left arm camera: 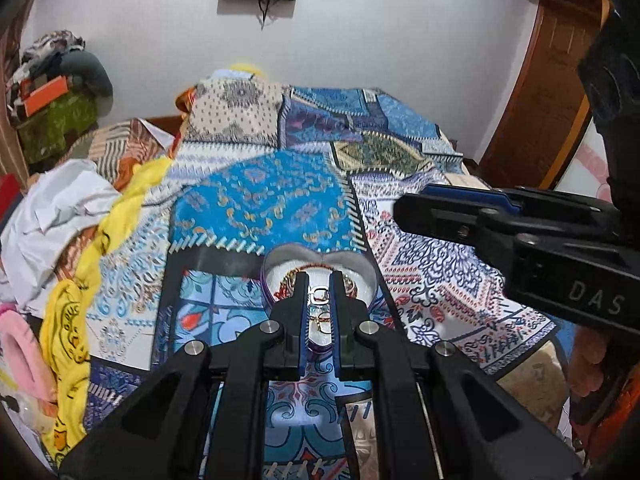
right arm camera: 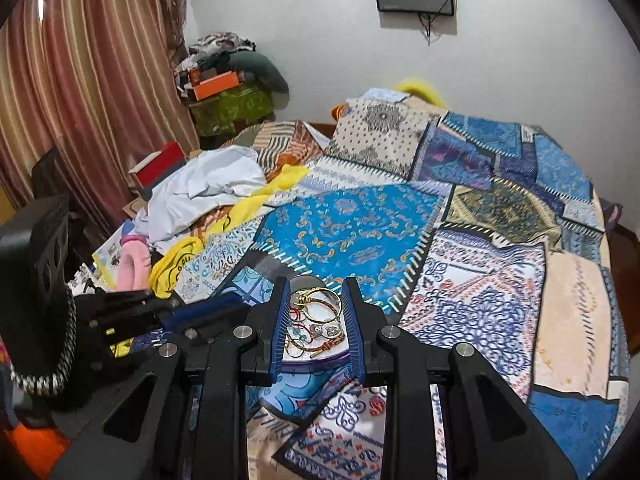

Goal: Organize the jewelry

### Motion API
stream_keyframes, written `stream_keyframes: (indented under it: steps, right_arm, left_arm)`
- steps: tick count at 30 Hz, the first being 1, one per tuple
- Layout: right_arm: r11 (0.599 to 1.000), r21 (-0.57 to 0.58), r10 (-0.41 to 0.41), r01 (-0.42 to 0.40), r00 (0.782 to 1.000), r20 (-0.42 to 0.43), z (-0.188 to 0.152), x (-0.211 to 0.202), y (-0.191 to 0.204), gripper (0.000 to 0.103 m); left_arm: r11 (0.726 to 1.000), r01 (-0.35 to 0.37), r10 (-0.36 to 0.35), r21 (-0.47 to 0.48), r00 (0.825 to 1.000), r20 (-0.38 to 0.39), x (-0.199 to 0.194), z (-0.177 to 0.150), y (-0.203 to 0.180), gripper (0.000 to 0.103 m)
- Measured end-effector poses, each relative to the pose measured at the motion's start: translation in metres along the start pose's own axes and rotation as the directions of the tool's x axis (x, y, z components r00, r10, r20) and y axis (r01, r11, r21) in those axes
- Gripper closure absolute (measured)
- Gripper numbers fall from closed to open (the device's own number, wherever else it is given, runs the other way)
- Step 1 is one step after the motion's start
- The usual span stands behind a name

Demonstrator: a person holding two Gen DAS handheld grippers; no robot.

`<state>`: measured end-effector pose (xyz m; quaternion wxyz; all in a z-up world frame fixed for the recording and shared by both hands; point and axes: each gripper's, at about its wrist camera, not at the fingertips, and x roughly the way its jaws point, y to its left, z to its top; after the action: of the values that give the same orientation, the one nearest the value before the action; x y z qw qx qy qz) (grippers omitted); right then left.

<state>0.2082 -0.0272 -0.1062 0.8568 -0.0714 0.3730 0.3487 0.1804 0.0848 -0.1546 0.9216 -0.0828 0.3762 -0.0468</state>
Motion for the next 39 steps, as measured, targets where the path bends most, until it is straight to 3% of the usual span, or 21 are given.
stream_keyframes:
  steps: [7,17,21,31,36,39]
  right_arm:
    - [1.000,0.015,0.023,-0.022,0.996,-0.088,-0.002,0.033,-0.001,0.079]
    - [0.997,0.048,0.059,-0.053,0.986,-0.155,-0.002,0.055,-0.002,0.079]
    - [0.997,0.053,0.060,-0.052,0.985,-0.159,-0.002,0.053,-0.001,0.071]
    - [0.999,0.040,-0.002,0.003,1.000,-0.029,0.005,-0.006,0.000,0.071]
    - [0.999,0.042,-0.006,0.002,0.996,0.085,0.007,-0.060,0.006,0.071]
    - [0.999,0.025,-0.025,0.021,0.982,0.185,0.009,-0.100,0.015,0.071]
  left_arm:
    - [1.000,0.026,-0.026,0.013,0.998,-0.058,0.026,-0.010,0.001,0.095]
    - [0.999,0.051,-0.051,0.004,0.996,-0.074,0.036,-0.012,0.005,0.095]
    - [0.999,0.048,-0.048,-0.005,0.996,-0.072,0.033,-0.011,0.005,0.095]
    - [1.000,-0.005,0.005,-0.001,1.000,-0.007,-0.005,0.002,-0.001,0.095]
    - [0.999,-0.034,0.035,-0.008,0.995,0.093,-0.052,0.019,-0.009,0.094]
    - [0.999,-0.040,0.038,0.003,0.979,0.199,-0.098,0.029,-0.020,0.094]
